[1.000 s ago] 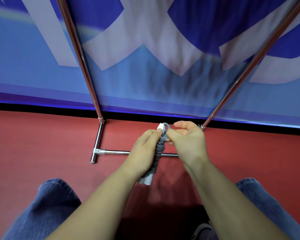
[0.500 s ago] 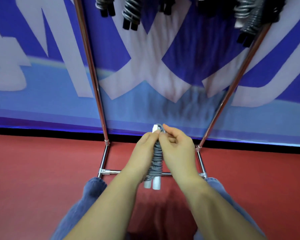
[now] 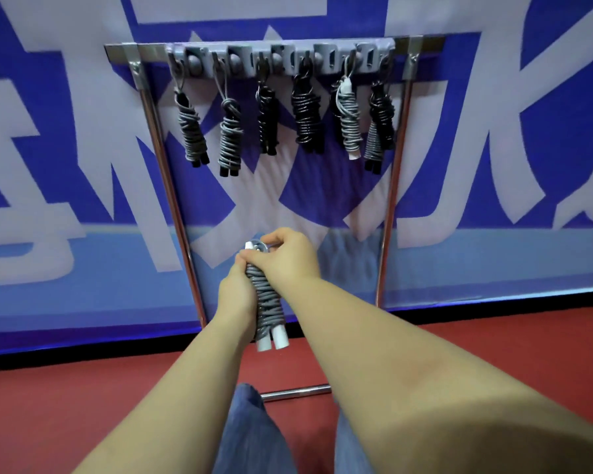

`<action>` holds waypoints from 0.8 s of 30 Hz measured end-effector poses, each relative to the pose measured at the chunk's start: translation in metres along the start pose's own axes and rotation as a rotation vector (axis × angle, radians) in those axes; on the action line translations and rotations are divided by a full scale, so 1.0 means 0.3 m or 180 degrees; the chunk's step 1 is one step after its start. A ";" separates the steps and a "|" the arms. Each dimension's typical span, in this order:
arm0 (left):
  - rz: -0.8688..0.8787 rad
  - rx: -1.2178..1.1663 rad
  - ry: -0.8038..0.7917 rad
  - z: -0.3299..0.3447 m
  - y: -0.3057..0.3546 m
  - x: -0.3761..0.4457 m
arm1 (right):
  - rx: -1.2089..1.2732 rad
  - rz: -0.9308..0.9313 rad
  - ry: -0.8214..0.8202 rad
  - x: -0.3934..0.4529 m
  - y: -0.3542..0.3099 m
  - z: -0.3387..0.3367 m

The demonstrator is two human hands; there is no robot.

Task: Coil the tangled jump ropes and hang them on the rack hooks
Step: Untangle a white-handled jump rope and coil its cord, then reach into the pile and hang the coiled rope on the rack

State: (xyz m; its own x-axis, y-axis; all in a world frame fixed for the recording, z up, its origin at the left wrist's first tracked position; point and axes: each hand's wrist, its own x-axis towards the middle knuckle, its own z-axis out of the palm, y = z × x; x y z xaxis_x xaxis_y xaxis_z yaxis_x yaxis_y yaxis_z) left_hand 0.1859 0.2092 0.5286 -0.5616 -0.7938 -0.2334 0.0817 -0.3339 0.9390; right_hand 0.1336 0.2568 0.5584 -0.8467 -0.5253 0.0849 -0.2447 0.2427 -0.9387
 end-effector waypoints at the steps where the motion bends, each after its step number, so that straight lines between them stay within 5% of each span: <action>1: 0.0008 0.0023 -0.0060 0.003 0.026 -0.027 | -0.0020 -0.0021 0.0017 -0.011 -0.029 -0.013; 18: 0.0586 0.0272 -0.0549 0.024 0.163 -0.264 | -0.0491 -0.0403 0.0417 -0.180 -0.216 -0.153; 24: 0.0919 0.0456 -0.0391 0.025 0.142 -0.274 | -0.0830 0.0034 0.0361 -0.179 -0.227 -0.147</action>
State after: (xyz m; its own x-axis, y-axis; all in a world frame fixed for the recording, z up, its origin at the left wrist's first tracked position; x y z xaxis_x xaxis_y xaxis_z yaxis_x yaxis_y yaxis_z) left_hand 0.2293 0.2640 0.5896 -0.6278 -0.7751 0.0711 0.1403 -0.0228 0.9898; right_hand 0.1749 0.3046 0.6327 -0.8938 -0.4304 0.1261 -0.3363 0.4571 -0.8234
